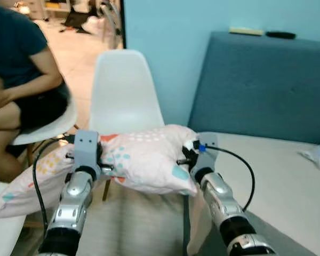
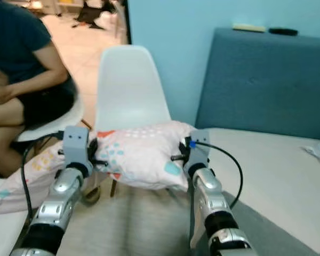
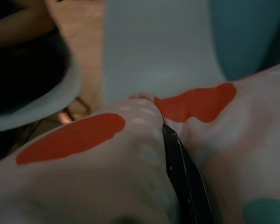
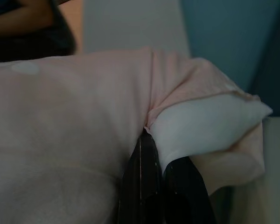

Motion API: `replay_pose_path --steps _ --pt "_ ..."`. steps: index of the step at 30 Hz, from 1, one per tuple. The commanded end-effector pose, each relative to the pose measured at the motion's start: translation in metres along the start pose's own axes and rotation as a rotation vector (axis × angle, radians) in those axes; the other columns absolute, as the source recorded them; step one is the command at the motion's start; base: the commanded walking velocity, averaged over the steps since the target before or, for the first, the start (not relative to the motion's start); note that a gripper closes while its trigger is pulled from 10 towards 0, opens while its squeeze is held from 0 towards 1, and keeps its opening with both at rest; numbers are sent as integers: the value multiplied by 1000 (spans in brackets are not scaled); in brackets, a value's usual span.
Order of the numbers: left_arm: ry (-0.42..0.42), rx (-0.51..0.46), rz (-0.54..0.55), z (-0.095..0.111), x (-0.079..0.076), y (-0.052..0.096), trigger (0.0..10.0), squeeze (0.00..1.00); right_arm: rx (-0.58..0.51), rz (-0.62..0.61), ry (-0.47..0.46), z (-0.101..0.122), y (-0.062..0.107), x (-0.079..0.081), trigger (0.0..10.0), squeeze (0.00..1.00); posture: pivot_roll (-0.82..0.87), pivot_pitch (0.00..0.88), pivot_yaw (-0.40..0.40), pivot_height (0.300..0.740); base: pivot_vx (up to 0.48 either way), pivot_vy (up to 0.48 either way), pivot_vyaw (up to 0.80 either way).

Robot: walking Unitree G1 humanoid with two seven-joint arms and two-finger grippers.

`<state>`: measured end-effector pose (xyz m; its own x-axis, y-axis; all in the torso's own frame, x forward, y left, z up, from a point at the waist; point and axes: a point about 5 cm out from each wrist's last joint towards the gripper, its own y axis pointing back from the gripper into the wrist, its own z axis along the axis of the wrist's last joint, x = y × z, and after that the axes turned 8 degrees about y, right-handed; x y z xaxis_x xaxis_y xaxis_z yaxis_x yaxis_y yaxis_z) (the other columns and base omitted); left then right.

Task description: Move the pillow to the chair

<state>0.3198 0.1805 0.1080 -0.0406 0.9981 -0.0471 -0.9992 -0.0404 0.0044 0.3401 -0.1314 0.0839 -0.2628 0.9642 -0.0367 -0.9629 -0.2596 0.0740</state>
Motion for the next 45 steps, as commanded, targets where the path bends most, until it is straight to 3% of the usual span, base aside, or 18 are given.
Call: replay_pose_path --steps 1,11,24,45 --pt "2 -48 -11 11 -1 -1 10000 0 -3 -12 -13 -1 1 1 10000 0 39 75 -15 740 0 0 0" --pt "-7 -48 -56 12 -7 -3 10000 0 4 -36 -14 -2 3 -4 10000 0 35 86 -12 740 0 0 0" --pt "-18 -70 -83 17 -9 -4 10000 0 -55 -60 -30 10 -1 -6 10000 0 39 88 -8 740 317 0 0" --pt "-18 -74 -92 18 -9 -3 10000 0 -53 -77 -46 9 1 -7 10000 0 43 88 -4 740 328 0 0"
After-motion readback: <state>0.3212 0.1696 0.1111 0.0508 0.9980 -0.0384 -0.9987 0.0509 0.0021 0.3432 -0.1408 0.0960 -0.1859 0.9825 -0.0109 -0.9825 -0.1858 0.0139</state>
